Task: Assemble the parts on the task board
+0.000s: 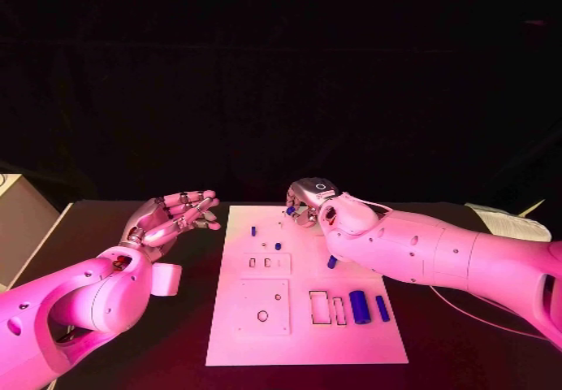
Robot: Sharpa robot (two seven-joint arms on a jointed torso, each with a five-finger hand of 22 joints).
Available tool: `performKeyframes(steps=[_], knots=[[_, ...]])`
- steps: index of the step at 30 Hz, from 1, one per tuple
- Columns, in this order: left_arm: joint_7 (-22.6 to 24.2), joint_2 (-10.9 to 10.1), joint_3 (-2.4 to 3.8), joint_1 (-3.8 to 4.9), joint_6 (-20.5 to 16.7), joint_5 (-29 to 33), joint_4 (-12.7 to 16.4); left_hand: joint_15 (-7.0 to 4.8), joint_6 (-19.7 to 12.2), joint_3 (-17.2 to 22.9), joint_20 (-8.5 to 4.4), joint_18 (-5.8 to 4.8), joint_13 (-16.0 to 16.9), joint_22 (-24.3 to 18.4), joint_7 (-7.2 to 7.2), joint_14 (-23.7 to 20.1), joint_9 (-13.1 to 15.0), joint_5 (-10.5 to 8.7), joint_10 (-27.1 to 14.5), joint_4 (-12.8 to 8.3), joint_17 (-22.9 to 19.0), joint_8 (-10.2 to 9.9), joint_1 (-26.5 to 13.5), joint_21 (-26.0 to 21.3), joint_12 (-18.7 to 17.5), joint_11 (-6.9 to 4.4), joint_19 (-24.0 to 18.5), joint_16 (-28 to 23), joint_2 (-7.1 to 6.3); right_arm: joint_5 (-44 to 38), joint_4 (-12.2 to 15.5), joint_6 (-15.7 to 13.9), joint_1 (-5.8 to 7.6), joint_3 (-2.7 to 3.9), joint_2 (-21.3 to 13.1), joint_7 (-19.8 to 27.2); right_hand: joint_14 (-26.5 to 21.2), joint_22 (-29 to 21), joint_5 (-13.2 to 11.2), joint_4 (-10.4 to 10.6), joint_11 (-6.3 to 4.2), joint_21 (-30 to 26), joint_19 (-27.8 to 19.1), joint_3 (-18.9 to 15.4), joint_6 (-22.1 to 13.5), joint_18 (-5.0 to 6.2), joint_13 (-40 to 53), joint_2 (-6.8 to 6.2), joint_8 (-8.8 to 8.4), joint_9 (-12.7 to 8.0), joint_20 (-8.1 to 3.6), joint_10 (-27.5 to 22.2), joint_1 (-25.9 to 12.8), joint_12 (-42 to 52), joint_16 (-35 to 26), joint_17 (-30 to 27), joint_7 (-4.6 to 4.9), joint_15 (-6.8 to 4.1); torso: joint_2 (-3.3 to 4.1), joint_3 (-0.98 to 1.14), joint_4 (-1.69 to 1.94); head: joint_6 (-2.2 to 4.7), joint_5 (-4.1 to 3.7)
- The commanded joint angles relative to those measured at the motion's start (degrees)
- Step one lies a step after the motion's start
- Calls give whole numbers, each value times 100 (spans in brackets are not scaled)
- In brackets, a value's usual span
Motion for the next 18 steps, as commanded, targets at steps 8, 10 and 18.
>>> performKeyframes(steps=[8,10,18], knots=[[13,22,6,4,64,-25,30,4,-39,12,-13,50,2,5,97,-28,-5,-20,-39,-36,5,-34,54,10,-2,4,-37,20,-9,45,-172,39,-7,2,153,63,206,9,24,-6,-7,24,26,27,26,-88,6,34,39,74,-31,37,-11,-3,22,3,13,-37,12,6,-6,2,30],[12,25,6,4,66,-25,30,7,-45,8,-10,50,2,18,103,-38,-8,-22,-48,-34,2,-39,51,32,-3,9,-55,33,-12,51,-203,47,-13,2,183,71,206,5,25,-5,-6,21,24,26,23,-88,6,32,38,76,-31,36,-16,-5,23,4,14,-36,13,7,-4,3,26],[11,31,6,5,63,-27,31,9,-48,7,-8,50,2,24,106,-44,-9,-22,-55,-34,0,-42,51,42,-4,11,-63,38,-12,98,-359,47,-36,1,282,83,206,5,25,-5,-6,21,24,26,23,-88,6,32,38,76,-31,36,-16,-5,23,4,14,-36,15,6,-7,-6,37]])
